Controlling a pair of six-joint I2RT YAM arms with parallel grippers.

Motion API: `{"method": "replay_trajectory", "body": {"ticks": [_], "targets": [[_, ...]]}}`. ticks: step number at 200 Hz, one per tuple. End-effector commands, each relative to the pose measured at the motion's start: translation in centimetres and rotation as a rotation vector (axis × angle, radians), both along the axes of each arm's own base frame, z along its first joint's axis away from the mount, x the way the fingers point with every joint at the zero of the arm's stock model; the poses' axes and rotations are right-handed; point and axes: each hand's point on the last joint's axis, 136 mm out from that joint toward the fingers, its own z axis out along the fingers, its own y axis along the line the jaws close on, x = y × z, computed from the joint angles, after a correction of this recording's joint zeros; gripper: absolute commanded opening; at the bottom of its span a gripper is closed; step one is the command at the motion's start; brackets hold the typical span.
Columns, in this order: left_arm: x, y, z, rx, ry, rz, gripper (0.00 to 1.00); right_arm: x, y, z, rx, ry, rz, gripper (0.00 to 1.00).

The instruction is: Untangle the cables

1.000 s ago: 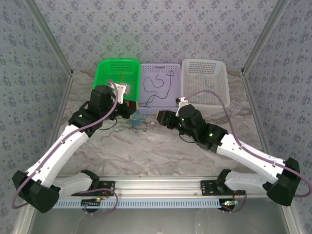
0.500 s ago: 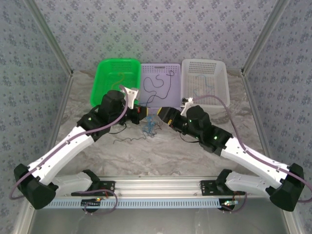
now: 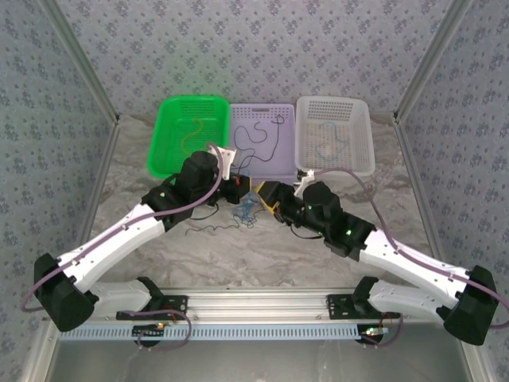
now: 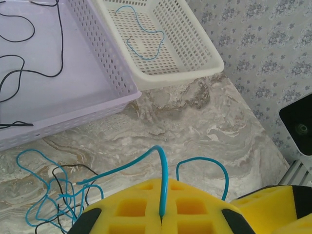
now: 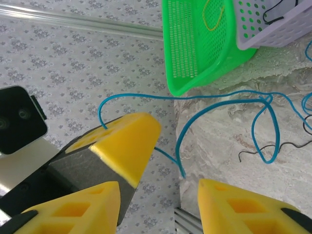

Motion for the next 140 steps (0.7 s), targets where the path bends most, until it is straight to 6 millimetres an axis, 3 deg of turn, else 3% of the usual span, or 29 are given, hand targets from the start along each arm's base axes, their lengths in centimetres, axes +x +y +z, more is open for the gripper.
{"method": "replay_trajectory", "body": {"ticks": [1, 34, 57, 76, 92, 112, 140], "targets": [[0.0, -0.7, 1.3, -0.046, -0.032, 0.004, 0.0, 1.1, -0.4, 0.7, 0.027, -0.006, -0.049, 0.38], [-0.6, -1.1, 1.1, -0.058, -0.026, -0.009, 0.0, 2.2, -1.6, 1.0, -0.03, -0.024, -0.077, 0.0], [-0.8, -1.1, 0.6, -0.061, -0.015, -0.012, 0.01, 2.6, -3.5, 0.5, -0.094, -0.027, -0.11, 0.0], [-0.9, -0.9, -0.1, -0.054, -0.004, -0.01, 0.37, 2.9, -5.2, -0.1, -0.128, -0.02, -0.13, 0.0], [-0.9, -0.4, -1.1, -0.037, 0.013, 0.014, 0.57, 2.9, -6.8, -0.4, -0.15, -0.021, -0.139, 0.0], [-0.3, 1.0, -3.5, 0.024, 0.056, 0.098, 0.62, 2.4, -8.7, -0.9, -0.202, -0.018, -0.146, 0.0], [0.5, 3.7, -9.1, 0.186, 0.163, 0.245, 0.61, 1.4, -10.8, -2.1, -0.248, 0.003, -0.128, 0.0]]}}
